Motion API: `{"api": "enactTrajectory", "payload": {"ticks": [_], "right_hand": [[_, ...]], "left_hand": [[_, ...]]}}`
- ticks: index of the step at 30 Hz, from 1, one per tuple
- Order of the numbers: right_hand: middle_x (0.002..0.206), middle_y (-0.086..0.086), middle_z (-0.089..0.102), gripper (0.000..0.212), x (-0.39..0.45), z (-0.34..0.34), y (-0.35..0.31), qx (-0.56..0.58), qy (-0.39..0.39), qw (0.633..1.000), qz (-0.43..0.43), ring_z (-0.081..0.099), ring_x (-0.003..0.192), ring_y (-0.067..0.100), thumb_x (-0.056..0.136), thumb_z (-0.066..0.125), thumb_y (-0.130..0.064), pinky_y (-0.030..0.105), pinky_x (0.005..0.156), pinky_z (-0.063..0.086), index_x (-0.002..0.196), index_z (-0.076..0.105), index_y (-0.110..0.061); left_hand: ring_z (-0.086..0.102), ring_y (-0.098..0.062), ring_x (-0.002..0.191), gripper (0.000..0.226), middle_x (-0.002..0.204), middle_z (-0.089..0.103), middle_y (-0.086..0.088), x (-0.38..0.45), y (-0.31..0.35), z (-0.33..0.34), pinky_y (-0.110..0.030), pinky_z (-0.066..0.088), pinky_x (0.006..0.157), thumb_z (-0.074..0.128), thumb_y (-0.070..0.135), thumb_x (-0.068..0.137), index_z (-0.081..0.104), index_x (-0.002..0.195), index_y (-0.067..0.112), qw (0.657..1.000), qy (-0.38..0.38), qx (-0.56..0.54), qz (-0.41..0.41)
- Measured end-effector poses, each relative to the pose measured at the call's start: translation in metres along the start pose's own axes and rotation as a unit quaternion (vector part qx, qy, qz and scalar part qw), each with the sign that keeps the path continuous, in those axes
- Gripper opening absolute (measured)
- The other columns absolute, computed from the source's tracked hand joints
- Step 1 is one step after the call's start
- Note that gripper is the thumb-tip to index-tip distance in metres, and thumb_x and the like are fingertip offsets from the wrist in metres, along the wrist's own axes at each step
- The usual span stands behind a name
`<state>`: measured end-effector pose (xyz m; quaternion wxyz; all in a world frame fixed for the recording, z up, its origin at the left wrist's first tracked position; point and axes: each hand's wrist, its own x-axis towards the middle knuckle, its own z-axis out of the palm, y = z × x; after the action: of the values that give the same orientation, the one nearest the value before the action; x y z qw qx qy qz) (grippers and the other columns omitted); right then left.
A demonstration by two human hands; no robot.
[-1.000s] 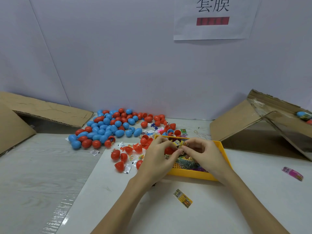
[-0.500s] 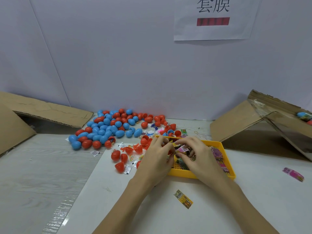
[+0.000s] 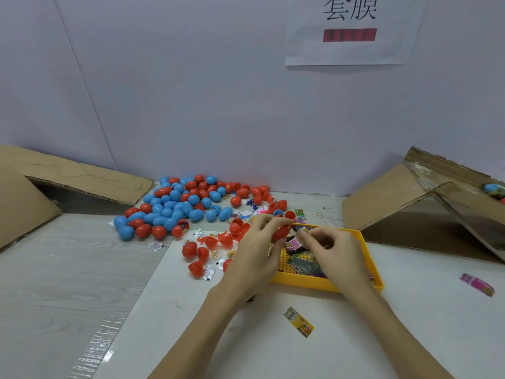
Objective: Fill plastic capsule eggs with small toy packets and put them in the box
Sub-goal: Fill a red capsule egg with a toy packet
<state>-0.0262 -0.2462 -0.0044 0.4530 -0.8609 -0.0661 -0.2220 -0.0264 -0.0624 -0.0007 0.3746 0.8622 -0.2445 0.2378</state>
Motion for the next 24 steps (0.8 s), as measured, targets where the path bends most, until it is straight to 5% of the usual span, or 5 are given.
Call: {"api": "enactTrajectory", "payload": {"ticks": [3,11,24], "right_hand": [[0.076,-0.009,0.076,0.02,0.0034,-0.0037,0.0038,0.064,0.005,0.997,0.049,0.07,0.076,0.003,0.095,0.072,-0.036,0.027,0.07,0.056,0.088,0.082,-0.02],[0.068,-0.012,0.073,0.024,0.0041,-0.0033,0.0069,0.077,0.015,0.995,0.064,0.069,0.07,0.001,0.094,0.073,-0.039,0.021,0.064,0.05,0.079,0.081,-0.023],[0.076,-0.011,0.077,0.027,0.0041,-0.0012,0.007,0.078,-0.037,0.995,0.057,0.073,0.077,0.005,0.1,0.062,-0.042,0.039,0.075,0.064,0.087,0.081,-0.028]], "left_hand": [[0.059,0.0,0.112,0.041,0.126,0.061,0.01,0.0004,0.0035,0.0018,-0.014,0.05,0.094,0.067,0.019,0.098,0.052,0.136,0.021,0.996,0.001,-0.074,-0.047],[0.065,0.002,0.102,0.026,0.111,0.067,0.015,-0.0013,0.0073,0.0072,-0.014,0.054,0.085,0.069,0.021,0.097,0.063,0.122,0.021,0.987,-0.01,-0.135,-0.083],[0.066,-0.005,0.102,0.024,0.113,0.068,0.009,-0.0011,0.0058,0.0061,-0.018,0.056,0.087,0.067,0.023,0.098,0.063,0.122,0.021,0.987,0.02,-0.113,-0.117]]}}
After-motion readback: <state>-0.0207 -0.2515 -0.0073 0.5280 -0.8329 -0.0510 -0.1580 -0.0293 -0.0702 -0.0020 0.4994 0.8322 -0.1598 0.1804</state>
